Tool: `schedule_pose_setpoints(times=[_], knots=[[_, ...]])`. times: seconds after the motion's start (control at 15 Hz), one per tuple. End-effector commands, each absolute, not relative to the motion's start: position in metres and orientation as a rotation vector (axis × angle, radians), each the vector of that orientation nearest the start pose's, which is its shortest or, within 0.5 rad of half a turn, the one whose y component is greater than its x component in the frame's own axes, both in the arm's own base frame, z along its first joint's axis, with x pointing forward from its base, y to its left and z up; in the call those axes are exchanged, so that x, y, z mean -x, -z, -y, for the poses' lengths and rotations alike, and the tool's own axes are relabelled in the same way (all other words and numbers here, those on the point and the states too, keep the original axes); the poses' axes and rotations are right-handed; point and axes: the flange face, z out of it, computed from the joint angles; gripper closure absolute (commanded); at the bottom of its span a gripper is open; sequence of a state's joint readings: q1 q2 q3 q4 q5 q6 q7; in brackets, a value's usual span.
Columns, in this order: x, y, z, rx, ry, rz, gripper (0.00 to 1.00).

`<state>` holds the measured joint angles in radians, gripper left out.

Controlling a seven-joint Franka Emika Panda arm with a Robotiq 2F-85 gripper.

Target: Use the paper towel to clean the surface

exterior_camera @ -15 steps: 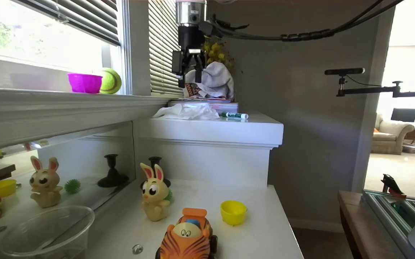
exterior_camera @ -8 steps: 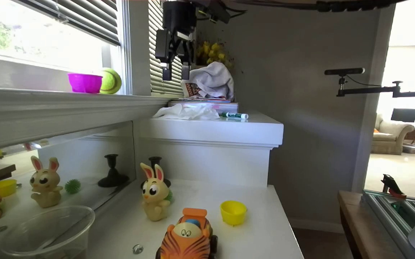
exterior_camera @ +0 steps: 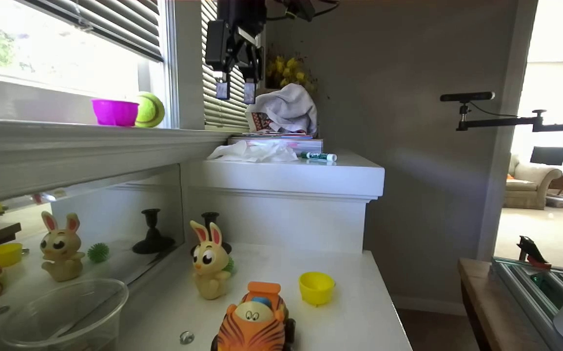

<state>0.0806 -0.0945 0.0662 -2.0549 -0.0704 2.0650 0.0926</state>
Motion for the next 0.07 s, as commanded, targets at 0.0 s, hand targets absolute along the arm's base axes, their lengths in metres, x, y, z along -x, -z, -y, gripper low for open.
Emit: schedule_pose_setpoints(times=[0.0], knots=[[-0.5324, -0.4891, -0.076, 3.191, 0.177, 0.135, 0.0]])
